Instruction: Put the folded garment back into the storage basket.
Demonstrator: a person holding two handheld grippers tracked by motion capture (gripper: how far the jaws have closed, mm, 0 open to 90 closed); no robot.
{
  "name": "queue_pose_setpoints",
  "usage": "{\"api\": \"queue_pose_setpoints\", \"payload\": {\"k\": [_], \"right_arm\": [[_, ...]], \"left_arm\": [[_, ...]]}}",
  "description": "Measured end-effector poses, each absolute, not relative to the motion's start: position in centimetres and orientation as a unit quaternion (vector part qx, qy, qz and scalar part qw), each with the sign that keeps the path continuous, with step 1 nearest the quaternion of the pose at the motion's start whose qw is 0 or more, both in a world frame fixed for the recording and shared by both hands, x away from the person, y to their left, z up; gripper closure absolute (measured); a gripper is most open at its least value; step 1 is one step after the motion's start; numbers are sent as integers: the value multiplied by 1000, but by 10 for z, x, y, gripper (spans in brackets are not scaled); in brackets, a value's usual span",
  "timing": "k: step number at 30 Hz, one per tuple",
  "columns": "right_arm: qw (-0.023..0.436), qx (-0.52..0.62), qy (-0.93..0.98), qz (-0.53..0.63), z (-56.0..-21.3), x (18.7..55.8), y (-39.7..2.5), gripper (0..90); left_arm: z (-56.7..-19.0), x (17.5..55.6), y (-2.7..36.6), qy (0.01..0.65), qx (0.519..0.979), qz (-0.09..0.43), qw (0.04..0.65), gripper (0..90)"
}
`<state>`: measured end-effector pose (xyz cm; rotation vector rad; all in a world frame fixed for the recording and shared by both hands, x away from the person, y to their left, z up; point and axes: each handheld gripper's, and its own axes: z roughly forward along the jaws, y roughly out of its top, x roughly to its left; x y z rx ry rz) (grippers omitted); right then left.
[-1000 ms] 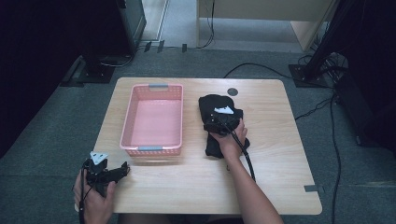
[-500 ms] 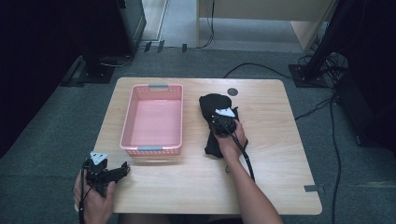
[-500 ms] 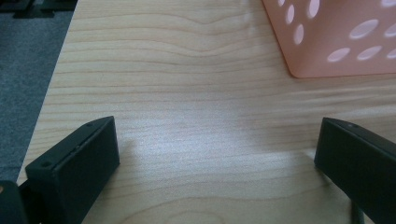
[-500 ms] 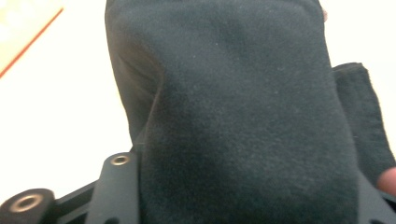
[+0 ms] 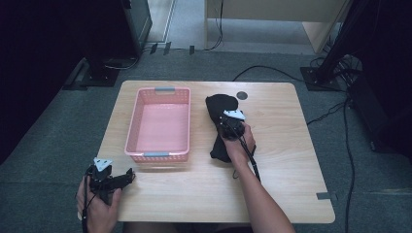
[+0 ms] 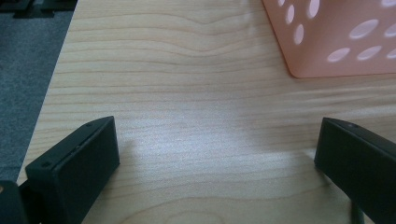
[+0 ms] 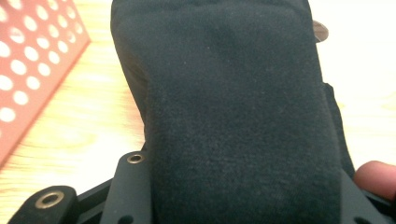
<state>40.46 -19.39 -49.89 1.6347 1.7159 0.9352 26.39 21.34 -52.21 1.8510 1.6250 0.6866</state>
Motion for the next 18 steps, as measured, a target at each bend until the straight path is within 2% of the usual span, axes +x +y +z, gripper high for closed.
{"api": "queue_pose_setpoints", "payload": {"k": [18], "right_arm": [[291,586,658,374,-458,402,-170,570]], "left_arm": [[-522,264,213,609,693,257,288,0]]}}
